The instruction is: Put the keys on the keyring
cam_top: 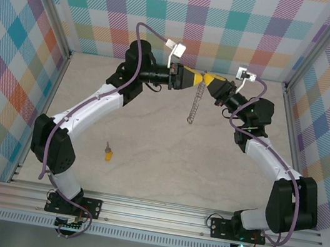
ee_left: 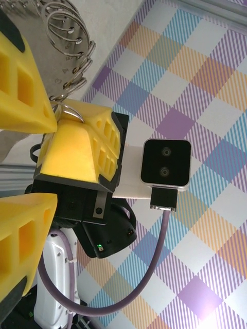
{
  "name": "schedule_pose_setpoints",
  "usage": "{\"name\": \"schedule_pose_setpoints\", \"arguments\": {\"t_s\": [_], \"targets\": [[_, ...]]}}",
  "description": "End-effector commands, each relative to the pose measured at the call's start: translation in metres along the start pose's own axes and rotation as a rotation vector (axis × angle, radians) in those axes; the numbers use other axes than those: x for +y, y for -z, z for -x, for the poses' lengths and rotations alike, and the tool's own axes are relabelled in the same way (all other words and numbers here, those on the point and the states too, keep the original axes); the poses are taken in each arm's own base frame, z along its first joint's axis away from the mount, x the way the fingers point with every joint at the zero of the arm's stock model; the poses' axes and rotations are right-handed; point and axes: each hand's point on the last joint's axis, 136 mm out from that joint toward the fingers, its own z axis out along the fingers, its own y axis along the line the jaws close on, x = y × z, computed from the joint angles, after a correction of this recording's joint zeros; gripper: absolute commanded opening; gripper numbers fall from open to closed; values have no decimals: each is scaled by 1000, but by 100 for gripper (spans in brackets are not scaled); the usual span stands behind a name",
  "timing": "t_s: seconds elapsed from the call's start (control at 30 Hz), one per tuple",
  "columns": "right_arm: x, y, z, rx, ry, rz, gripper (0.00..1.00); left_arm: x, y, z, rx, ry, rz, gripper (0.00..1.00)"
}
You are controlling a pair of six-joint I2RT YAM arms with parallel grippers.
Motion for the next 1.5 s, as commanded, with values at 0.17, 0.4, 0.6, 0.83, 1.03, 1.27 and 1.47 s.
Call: {"name": "schedule_pose_setpoints", "arguments": {"t_s": [0.17, 0.4, 0.6, 0.83, 1.03, 1.27, 1.47], "targets": [[10, 2, 5, -27, 36, 27, 0, -6, 16, 17, -56, -94, 77, 43], [12, 2, 5, -21, 35, 36, 0, 1, 16, 16, -50, -70, 79, 43], [14, 1, 5, -18, 32, 44, 0, 8, 11, 12, -40, -50, 76, 43], [14, 1, 5, -18, 33, 43, 0, 15, 4, 7, -20, -31, 67, 43], [13, 1, 4, -18, 31, 44, 0, 17, 0, 4, -13, -26, 61, 42], [12, 1, 3, -16, 28, 41, 0, 12, -2, 4, -17, -31, 41, 36], [10, 1, 2, -16, 25, 38, 0, 7, -4, 6, -21, -37, 26, 29]]}}
